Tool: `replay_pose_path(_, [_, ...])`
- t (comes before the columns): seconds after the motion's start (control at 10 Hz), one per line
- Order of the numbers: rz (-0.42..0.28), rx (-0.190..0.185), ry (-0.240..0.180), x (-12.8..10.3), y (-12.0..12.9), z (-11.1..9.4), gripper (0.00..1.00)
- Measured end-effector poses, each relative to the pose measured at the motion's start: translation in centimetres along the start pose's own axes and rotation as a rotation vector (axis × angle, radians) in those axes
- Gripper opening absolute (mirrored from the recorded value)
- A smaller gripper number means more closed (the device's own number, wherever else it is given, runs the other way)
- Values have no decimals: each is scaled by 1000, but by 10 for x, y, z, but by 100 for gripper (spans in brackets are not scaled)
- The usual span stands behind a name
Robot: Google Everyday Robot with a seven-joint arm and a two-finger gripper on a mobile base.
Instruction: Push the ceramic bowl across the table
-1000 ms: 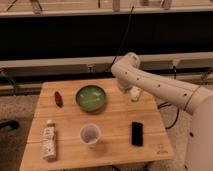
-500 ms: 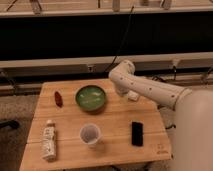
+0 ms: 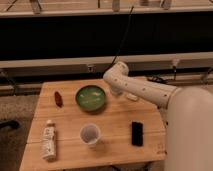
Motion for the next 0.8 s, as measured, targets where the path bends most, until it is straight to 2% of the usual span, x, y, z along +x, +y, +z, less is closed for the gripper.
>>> replay_pose_path(0.4, [-47, -3, -24, -23, -1, 10, 1])
replay_pose_path(0.7, [-106, -3, -62, -59, -7, 10, 1])
replay_pose_path(0.8, [-123, -3, -68, -63, -8, 10, 1])
